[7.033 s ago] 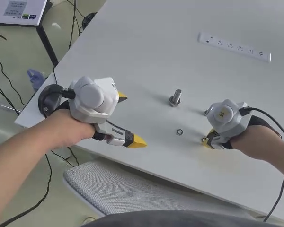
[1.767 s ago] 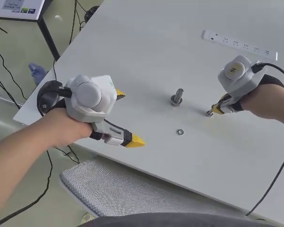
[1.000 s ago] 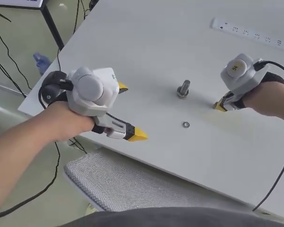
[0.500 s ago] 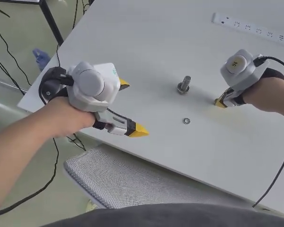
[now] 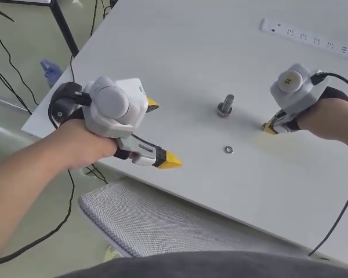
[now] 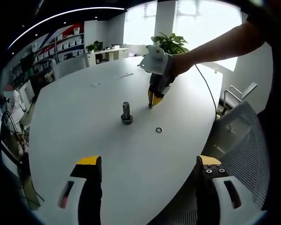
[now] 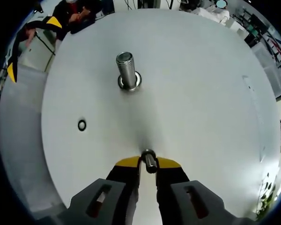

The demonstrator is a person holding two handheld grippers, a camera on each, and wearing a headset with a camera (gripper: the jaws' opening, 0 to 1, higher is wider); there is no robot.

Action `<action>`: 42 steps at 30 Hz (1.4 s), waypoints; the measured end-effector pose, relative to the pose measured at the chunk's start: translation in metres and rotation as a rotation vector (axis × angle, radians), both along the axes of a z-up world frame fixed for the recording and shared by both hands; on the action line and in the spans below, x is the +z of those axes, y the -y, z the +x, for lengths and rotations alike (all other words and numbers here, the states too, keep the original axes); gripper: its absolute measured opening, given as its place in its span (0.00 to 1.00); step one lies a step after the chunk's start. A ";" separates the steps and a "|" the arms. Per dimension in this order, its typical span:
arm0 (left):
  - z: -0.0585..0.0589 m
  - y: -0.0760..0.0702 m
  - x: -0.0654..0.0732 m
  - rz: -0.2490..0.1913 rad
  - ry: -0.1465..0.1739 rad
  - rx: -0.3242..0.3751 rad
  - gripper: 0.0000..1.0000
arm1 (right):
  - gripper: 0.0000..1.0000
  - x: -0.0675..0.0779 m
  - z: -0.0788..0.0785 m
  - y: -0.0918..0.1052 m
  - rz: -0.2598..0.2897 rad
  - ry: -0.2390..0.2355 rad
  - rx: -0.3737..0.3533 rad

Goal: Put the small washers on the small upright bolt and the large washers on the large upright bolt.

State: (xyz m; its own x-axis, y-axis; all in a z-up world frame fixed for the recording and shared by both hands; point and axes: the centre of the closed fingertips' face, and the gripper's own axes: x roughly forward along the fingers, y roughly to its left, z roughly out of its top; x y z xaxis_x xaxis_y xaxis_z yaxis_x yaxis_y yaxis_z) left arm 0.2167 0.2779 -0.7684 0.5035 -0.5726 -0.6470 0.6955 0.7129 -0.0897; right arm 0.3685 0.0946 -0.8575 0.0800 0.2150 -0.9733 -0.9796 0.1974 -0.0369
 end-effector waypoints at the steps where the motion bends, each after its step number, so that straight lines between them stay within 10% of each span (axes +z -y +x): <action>1: 0.000 0.000 0.000 0.000 0.002 0.000 0.83 | 0.13 0.000 0.000 0.000 0.004 0.001 0.000; 18: 0.002 0.001 0.004 0.023 0.025 0.009 0.93 | 0.29 0.006 0.004 -0.001 0.008 -0.008 0.046; 42: -0.002 0.003 0.008 0.008 0.024 0.038 0.99 | 0.36 0.061 -0.008 -0.019 0.073 0.043 0.095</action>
State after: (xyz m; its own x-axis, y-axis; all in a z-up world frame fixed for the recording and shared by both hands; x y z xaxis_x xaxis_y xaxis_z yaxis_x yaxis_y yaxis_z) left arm 0.2142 0.2750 -0.7604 0.5400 -0.5479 -0.6389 0.6698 0.7394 -0.0680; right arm 0.3603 0.1133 -0.7966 0.0970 0.2935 -0.9510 -0.9918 0.1078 -0.0679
